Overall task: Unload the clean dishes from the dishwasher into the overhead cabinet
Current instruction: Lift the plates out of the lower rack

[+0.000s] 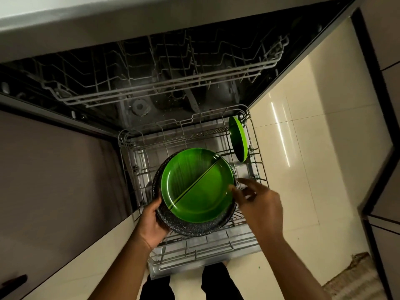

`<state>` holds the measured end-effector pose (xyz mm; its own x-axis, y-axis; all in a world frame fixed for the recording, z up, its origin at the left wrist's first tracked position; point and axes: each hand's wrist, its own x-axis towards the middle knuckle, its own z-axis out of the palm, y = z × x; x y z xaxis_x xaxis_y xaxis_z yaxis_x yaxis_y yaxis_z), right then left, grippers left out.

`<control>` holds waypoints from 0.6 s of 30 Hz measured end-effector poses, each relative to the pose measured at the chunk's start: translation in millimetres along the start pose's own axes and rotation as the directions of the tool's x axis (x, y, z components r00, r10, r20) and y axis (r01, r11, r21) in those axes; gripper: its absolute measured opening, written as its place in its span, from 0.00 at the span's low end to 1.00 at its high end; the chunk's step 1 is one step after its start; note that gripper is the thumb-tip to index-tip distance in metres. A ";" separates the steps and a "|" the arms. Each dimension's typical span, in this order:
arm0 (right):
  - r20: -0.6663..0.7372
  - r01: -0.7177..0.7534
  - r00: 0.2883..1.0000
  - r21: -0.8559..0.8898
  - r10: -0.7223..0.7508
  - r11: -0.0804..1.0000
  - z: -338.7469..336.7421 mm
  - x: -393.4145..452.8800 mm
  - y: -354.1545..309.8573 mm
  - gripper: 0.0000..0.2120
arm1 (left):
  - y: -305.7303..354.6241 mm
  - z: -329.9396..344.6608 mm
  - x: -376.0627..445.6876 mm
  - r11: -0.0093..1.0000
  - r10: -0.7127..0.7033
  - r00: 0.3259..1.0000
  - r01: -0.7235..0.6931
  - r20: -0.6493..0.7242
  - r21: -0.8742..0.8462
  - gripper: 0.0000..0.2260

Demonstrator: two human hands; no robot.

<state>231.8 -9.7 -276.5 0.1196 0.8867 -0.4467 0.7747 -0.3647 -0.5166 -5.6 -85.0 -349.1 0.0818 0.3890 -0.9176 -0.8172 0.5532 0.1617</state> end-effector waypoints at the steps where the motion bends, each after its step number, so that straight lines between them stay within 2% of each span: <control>1: -0.048 0.015 0.999 0.005 -0.014 1.000 -6.6 7.9 -3.6 0.17 | 2.0 -1.8 0.4 1.000 0.001 1.000 -0.001 -0.004 -0.004 0.16; 3: -0.145 0.027 0.989 0.012 -0.025 1.000 -14.9 32.9 -7.3 0.15 | 6.1 -5.2 1.0 1.000 0.004 1.000 -0.005 -0.009 -0.017 0.17; 6: -0.217 0.018 0.975 -0.113 -0.042 0.993 -8.6 87.9 -2.4 0.14 | 10.5 -11.8 0.5 0.999 0.014 1.000 -0.015 -0.019 -0.030 0.17; 9: -0.075 -0.045 0.997 -0.226 0.029 0.973 10.7 142.0 5.3 0.25 | 11.2 -16.4 -2.8 0.999 0.023 1.000 -0.023 -0.011 -0.035 0.17; 12: 0.067 -0.048 0.995 -0.252 0.067 0.967 25.5 167.3 7.8 0.19 | 9.0 -21.7 -6.2 0.998 0.040 0.999 -0.040 -0.004 -0.048 0.16; 15: 0.043 0.004 0.999 -0.318 0.010 0.948 32.7 172.3 8.3 0.11 | 6.4 -31.3 -6.9 0.998 0.048 0.998 -0.049 -0.037 -0.028 0.16; 18: -0.018 0.052 0.998 -0.417 -0.065 0.907 33.1 168.1 7.6 0.10 | 3.5 -36.9 -7.9 0.999 0.032 0.998 -0.033 -0.053 -0.031 0.19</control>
<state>237.2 127.2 -379.6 0.0801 0.9134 -0.3991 0.9681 -0.1667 -0.1872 -30.2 -113.3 -354.7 0.0259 0.3669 -0.9299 -0.8370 0.5166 0.1806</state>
